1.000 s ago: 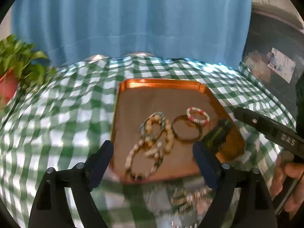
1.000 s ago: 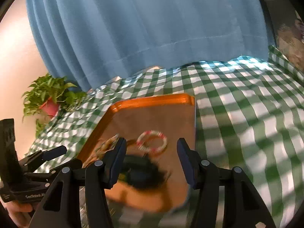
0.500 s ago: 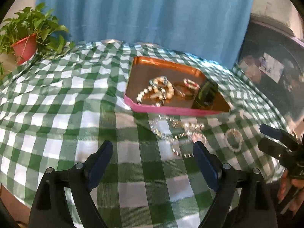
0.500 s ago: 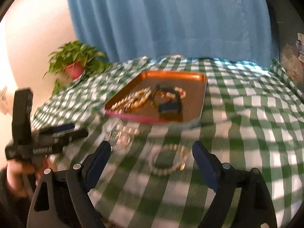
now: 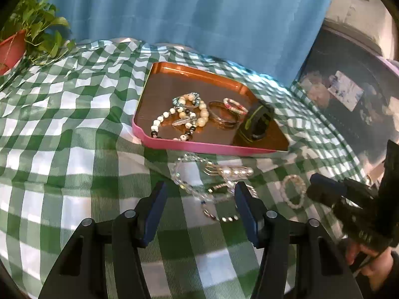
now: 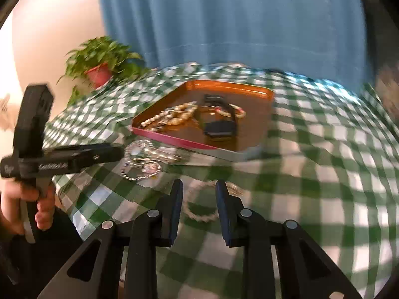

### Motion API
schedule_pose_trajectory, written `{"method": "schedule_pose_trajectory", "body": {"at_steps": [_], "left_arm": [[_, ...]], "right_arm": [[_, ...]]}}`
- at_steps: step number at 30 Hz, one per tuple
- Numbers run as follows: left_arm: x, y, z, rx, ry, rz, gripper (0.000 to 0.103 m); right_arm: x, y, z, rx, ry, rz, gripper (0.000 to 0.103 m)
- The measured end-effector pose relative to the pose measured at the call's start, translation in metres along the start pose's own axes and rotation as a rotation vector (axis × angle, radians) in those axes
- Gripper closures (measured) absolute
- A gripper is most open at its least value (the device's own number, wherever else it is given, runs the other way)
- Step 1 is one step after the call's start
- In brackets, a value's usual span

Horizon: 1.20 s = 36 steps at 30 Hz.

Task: Organize jewelry
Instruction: 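Pull both grippers back toward the jewelry left on the cloth, then grasp the clear crystal bracelet with the left gripper while the right gripper grasps the pearl pendant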

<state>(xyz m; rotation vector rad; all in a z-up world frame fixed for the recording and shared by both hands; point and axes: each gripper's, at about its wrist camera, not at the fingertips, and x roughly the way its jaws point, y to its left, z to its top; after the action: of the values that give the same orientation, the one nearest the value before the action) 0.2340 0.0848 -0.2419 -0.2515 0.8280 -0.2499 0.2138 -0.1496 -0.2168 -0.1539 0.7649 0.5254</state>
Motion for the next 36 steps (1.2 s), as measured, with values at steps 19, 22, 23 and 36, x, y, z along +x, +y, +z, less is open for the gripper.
{"method": "schedule_pose_trajectory", "body": {"at_steps": [19,22,23,36], "left_arm": [[0.024,0.013,0.017,0.066,0.067,0.053,0.076],[0.024,0.013,0.018,0.041,0.074,0.034,0.069],[0.024,0.012,0.018,0.043,0.072,0.029,0.067],[-0.005,0.038,0.002,0.008,0.074,0.100,0.096]], "right_arm": [[0.080,0.034,0.040,-0.161,0.142,0.159,0.077],[0.088,0.040,0.040,-0.241,0.186,0.116,0.073],[0.091,0.039,0.043,-0.255,0.199,0.117,0.071],[0.073,0.043,0.029,-0.258,0.201,0.021,0.094]]}}
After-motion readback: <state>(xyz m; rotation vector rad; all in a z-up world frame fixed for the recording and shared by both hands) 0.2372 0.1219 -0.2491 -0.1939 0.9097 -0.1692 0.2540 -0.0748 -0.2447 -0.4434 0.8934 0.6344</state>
